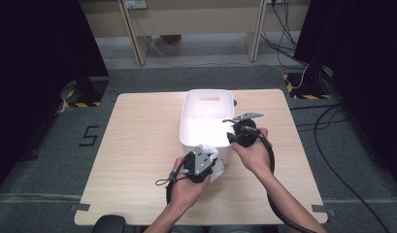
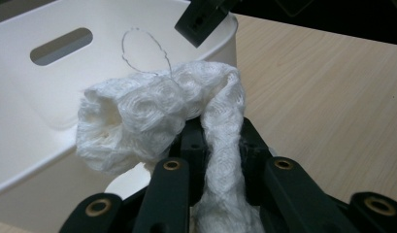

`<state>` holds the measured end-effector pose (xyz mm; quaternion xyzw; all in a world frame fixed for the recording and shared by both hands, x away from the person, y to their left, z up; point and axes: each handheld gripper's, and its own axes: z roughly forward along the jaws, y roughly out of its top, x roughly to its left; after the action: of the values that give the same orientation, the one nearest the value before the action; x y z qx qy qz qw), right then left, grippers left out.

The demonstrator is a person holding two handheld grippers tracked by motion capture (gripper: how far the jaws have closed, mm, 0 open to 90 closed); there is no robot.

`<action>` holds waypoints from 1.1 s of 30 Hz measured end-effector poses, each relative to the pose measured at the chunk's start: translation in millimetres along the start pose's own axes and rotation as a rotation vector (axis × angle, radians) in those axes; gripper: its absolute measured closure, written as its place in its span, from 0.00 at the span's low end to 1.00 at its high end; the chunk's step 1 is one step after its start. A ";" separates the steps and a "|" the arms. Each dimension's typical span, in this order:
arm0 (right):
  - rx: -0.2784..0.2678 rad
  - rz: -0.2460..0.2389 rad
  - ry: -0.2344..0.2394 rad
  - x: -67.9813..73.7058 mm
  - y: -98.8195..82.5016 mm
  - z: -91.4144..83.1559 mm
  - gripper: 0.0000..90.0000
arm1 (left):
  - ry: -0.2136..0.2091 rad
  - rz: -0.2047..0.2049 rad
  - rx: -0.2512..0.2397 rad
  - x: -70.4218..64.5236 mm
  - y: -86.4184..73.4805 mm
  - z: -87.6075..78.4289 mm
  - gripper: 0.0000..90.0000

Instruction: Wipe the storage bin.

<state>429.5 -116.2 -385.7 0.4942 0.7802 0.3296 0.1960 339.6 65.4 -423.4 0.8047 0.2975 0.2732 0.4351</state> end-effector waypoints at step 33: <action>0.003 -0.002 0.024 -4.2 4.1 -10.7 0.77 | 0.000 0.003 0.011 2.3 -2.1 9.8 0.86</action>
<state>427.2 -122.2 -375.3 0.4899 0.7834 0.3341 0.1862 347.5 62.8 -429.5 0.8075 0.2977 0.2722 0.4305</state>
